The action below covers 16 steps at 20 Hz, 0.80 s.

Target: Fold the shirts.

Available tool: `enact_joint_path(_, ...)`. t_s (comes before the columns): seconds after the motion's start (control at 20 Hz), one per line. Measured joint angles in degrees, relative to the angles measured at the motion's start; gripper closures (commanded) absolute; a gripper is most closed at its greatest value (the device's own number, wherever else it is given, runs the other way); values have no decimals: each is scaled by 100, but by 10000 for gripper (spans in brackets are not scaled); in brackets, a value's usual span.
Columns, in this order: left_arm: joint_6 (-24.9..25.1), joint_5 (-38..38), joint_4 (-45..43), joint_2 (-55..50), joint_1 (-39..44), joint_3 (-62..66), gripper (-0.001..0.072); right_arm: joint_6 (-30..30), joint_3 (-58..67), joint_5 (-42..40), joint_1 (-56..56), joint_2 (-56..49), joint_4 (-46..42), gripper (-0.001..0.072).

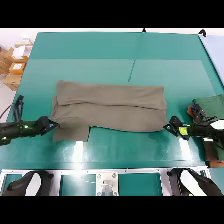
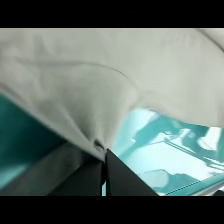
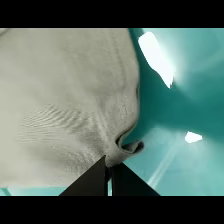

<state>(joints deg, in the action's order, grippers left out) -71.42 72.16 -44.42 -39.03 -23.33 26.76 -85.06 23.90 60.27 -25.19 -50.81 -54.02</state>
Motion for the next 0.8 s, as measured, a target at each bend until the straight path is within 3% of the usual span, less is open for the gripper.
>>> enact_joint_path(0.35,-560,179,-81,579,0,721,675,-238,999,892,-188,26,-160,699)
enact_joint_path(0.5,-511,26,20,72,0,1224,675,-267,1403,817,-184,-229,98,698)
enact_joint_path(0.8,142,-621,704,-1799,358,2140,675,-184,2382,87,328,-1414,669,699)
